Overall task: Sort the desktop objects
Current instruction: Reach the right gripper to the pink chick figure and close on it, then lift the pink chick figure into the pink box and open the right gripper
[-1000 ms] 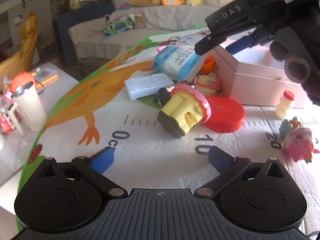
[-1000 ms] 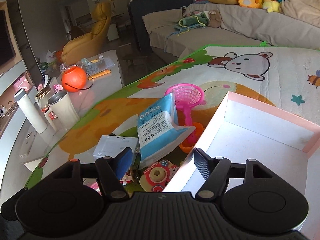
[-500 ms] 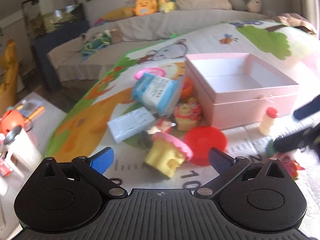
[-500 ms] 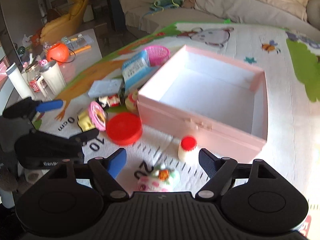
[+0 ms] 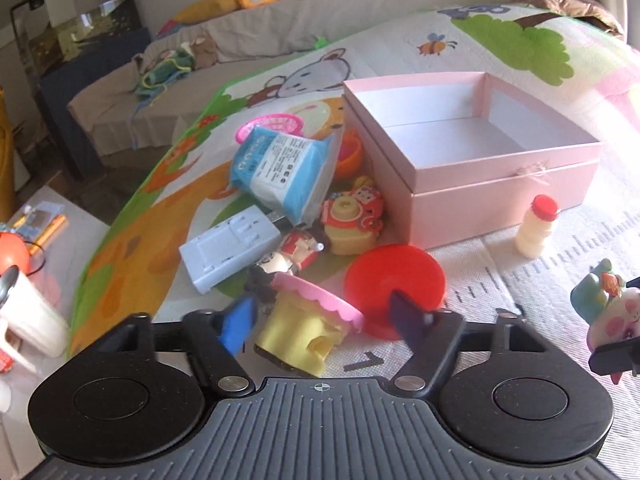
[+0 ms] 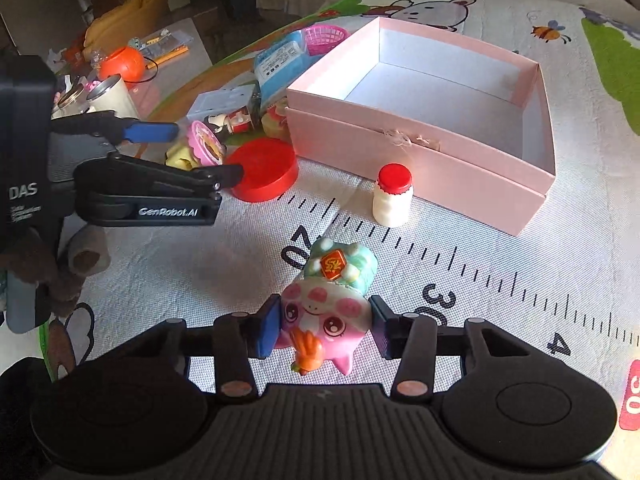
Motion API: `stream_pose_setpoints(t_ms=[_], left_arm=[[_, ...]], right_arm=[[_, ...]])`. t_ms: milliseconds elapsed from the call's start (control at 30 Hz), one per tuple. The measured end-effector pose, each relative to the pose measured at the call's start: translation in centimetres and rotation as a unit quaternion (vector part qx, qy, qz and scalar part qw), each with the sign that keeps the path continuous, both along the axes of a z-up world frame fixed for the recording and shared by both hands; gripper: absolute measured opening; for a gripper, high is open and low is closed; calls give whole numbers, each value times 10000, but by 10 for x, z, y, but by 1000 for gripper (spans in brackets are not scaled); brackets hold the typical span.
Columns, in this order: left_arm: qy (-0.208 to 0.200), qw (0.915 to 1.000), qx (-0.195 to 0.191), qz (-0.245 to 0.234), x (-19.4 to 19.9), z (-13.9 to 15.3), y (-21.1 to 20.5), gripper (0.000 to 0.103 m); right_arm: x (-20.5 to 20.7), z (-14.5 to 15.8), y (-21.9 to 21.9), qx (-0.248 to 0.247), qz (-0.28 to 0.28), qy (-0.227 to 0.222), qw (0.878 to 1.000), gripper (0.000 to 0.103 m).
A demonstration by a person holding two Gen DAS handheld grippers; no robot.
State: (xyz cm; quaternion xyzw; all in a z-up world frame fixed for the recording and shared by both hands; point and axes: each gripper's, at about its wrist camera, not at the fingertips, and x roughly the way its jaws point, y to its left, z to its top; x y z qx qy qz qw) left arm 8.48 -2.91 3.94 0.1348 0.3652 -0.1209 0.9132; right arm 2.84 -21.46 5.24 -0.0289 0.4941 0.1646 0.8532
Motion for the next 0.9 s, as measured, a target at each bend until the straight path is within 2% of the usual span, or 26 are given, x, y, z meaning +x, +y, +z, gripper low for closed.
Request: stream_pose_setpoints(t_ms=[67,233,300,400,500,567,667,800,833,867,900], left_arm=[[-53,9999,64,-59,-7,5,2,56],[-136,9987,10,-485,-44,30,1,56],[-162,9974,-154,-688,-59,47,0,56],[-557,9942,-323,-856,-68,80,-9,56],[-1036,9898,-424,-877,-56,108,-21,56],[-1127,9882,-590,-854,-38,119,-29,56],[-1116,9857,-899,-889,-4,127,-47,56],[-1072,9819,-1212,-981,42,123,-72,56],[-987,9811,-1307,-1031,54,121,-76,57],[-911,9805,-1382,-1063,65,117,-77,71],[-894,9801,-1430,-1047,71,114,-77,91]], right_arm=[[-7,8,-1,-30,16,-37,10000,45],[-25,34,0,-59,-11,-240,9997,45],[-30,53,1,-100,-28,-469,9988,45],[-28,89,2,-266,-116,-991,9947,45],[-12,124,-3,-552,-369,-1615,9846,45],[3,143,-13,-569,-611,-1898,9783,45],[31,162,-29,-496,-882,-2067,9732,45],[74,165,-42,-530,-1096,-2110,9699,45],[84,164,-45,-519,-1156,-2087,9697,45],[98,160,-50,-467,-1192,-2029,9708,46],[110,155,-53,-399,-1146,-1946,9733,47]])
